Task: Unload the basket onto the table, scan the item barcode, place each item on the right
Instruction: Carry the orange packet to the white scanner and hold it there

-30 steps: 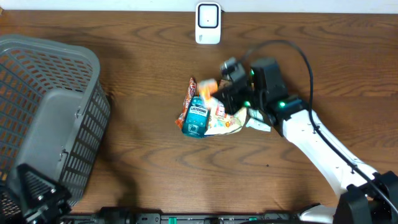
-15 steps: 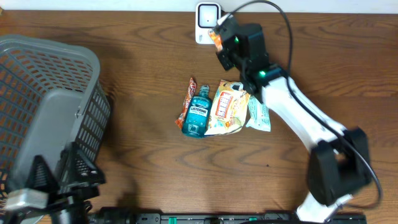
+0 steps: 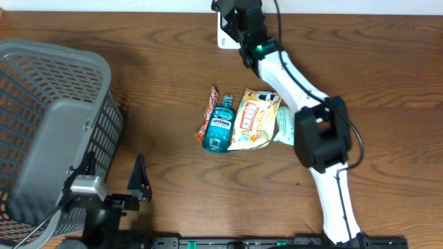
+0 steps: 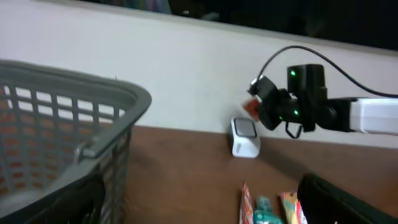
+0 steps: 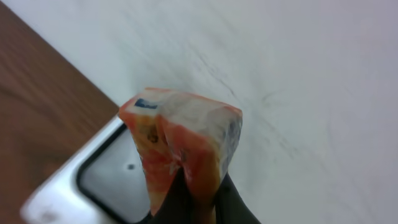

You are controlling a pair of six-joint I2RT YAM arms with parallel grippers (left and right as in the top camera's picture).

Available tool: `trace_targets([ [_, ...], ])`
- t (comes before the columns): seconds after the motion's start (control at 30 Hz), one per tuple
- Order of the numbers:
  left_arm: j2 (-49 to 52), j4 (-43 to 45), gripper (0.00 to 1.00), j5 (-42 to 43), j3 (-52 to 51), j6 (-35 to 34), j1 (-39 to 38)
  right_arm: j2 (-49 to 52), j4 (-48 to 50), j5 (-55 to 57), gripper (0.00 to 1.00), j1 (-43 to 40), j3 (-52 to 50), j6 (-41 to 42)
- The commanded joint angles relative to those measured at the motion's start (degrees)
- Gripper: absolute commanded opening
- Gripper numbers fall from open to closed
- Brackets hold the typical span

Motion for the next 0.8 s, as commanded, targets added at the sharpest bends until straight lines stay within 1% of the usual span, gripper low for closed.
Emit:
trace_targets([
  [0.0, -0.1, 0.7, 0.98, 1.5, -1.2, 1.8, 0.2, 4.8, -0.1, 5.7, 0.01, -0.1, 4.8, -8.9],
  [0.07, -0.1, 1.2, 0.98, 1.9, -1.8, 1.8, 0.2, 5.5, 0.0, 6.0, 0.01, 0.0, 5.0, -10.6],
  [0.2, -0.1, 2.3, 0.98, 2.3, -3.0, 1.8, 0.2, 5.6, 0.0, 6.4, 0.01, 0.1, 5.0, -10.8],
  [0.4, -0.1, 4.6, 0.98, 3.1, -4.0, 1.8, 0.2, 4.0, -1.1, 12.8, 0.01, 0.5, 5.2, -11.8],
  [0.47, -0.1, 5.8, 0.98, 7.1, -4.4, 3.2, 0.2, 1.9, -4.3, 15.2, 0.01, 0.3, 5.2, -10.2],
  [0.57, 0.0, 6.1, 0.98, 12.7, -5.6, 6.1, 0.2, -2.5, -12.0, 16.7, 0.01, -0.8, 5.2, -6.3],
  [0.77, 0.0, 5.9, 0.98, 12.7, -10.7, 6.0, 0.2, -12.9, -25.2, 15.3, 0.01, -7.2, 5.2, 1.6],
])
